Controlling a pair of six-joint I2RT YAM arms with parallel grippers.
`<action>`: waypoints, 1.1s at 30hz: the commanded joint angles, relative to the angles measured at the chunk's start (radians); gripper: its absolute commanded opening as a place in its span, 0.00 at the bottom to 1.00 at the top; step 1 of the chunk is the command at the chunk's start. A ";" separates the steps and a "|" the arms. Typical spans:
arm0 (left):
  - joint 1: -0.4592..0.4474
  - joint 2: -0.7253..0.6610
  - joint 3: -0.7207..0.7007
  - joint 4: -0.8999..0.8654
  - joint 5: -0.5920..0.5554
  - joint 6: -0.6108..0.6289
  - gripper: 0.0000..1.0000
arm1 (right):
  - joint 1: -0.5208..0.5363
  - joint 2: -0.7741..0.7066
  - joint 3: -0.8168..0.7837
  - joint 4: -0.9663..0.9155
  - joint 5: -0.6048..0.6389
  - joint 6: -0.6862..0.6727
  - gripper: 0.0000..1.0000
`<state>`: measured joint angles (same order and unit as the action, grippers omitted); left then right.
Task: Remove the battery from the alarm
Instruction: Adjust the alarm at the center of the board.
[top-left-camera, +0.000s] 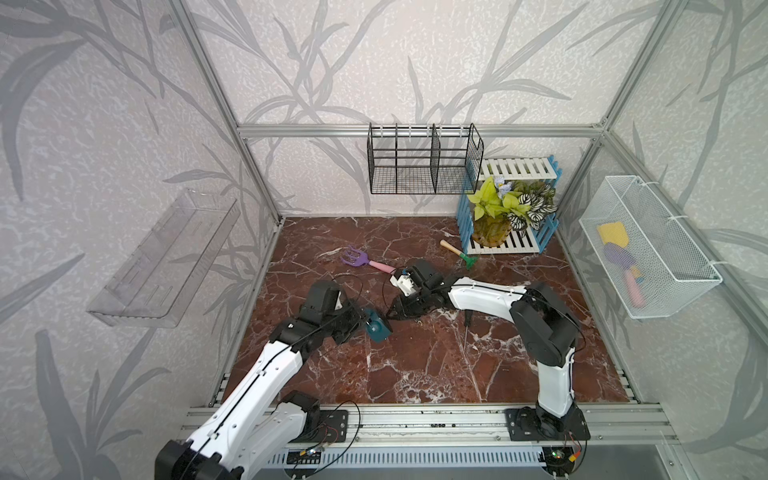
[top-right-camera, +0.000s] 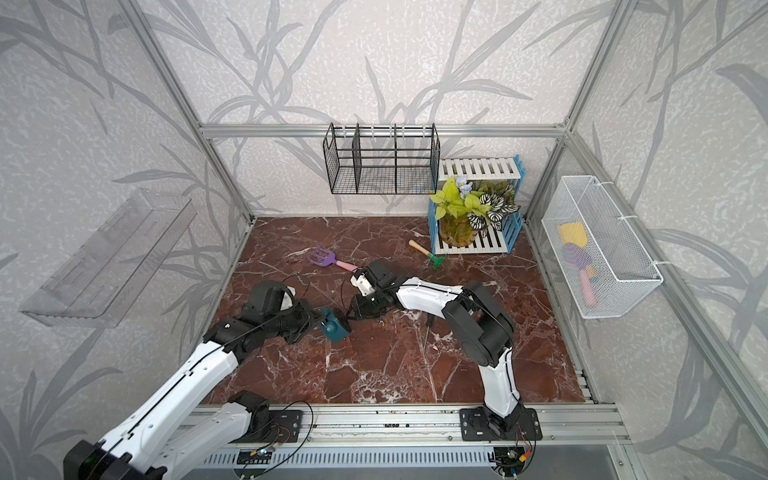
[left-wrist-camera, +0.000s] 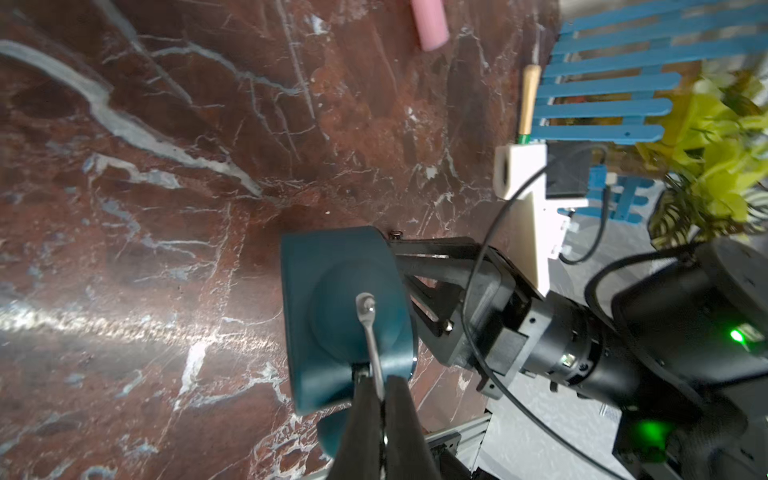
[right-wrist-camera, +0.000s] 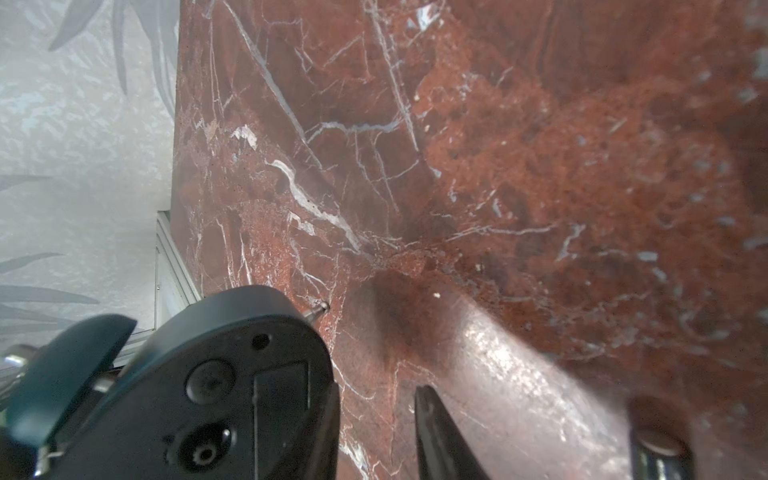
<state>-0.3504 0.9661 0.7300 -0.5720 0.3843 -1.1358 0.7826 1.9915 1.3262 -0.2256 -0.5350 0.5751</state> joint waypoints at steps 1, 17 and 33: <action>-0.039 0.117 0.127 -0.098 -0.072 -0.059 0.00 | 0.002 0.030 0.041 -0.048 -0.028 0.007 0.33; -0.213 0.743 0.614 -0.393 -0.335 0.045 0.00 | -0.253 -0.276 -0.275 0.051 0.152 0.057 0.33; -0.240 1.192 1.006 -0.376 -0.229 0.076 0.10 | -0.402 -0.648 -0.466 0.018 0.239 -0.013 0.36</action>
<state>-0.5842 2.1330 1.7016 -0.9291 0.1238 -1.0657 0.3962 1.3884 0.8734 -0.1894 -0.3267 0.5900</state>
